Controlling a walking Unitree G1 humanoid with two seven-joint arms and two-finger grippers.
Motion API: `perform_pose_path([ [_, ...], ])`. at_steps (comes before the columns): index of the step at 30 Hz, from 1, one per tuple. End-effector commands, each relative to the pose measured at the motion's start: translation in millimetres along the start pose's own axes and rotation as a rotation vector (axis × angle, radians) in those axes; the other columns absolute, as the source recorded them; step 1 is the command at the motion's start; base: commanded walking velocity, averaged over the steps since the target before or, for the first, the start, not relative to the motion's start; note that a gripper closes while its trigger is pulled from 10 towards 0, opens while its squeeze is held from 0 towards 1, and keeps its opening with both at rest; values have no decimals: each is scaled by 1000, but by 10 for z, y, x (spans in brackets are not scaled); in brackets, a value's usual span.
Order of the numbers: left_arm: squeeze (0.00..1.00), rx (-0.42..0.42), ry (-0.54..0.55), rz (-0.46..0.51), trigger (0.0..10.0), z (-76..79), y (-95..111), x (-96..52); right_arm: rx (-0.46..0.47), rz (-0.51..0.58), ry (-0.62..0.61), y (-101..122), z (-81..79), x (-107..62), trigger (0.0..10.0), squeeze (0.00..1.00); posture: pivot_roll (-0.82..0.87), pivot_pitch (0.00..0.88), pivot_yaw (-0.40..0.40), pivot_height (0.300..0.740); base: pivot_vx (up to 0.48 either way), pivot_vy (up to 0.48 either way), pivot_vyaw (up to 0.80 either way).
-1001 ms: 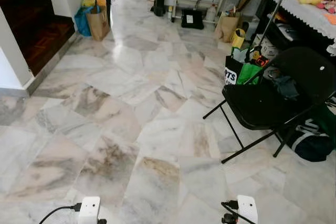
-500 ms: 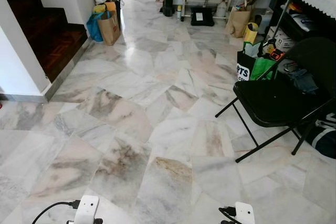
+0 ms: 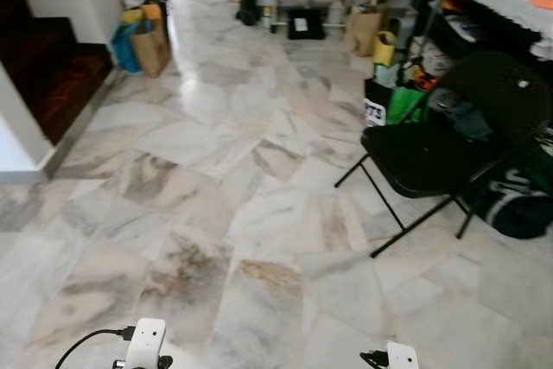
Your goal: Setting the table
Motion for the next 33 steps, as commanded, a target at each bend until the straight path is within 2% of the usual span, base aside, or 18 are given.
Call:
perform_pose_path([
  [1,0,2,18,-34,10000,-41,-122,-26,-18,-13,9,-20,-13,-1,10000,0,197,0,-63,740,0,0,-681],
  [4,0,18,19,-42,10000,-52,-150,-33,-27,-12,11,-17,-6,-2,10000,0,198,0,-61,740,0,0,-681],
  [5,0,52,27,-40,10000,-67,-149,-37,-37,-12,15,-16,-9,-1,10000,0,194,0,-57,740,0,-307,-681],
  [9,0,74,39,-49,10000,-85,-165,-41,-57,-13,27,-24,-32,-1,10000,0,190,0,-55,740,0,-394,-678],
  [28,0,84,24,-30,10000,-35,-95,-20,-61,-15,34,-24,-48,1,10000,0,204,0,-64,740,0,0,-680],
  [30,0,121,50,-27,10000,-74,-94,-26,-61,-15,34,-24,-48,0,10000,0,204,0,-64,740,0,-277,-681],
  [33,0,122,54,-30,10000,-81,-100,-28,-63,-16,35,-29,-44,-1,10000,0,206,0,-65,740,0,-480,-675],
])
Point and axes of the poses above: a point about 5 cm out from each wrist's last joint towards the gripper, its own x axis pointing out of the wrist towards the gripper, its own y axis along the axis of the wrist's last joint, z = x × y, the point moved 1 cm from there along x, pointing out of the wrist towards the gripper, and after that the axes turned 7 degrees about -x, right-handed, at the moved point
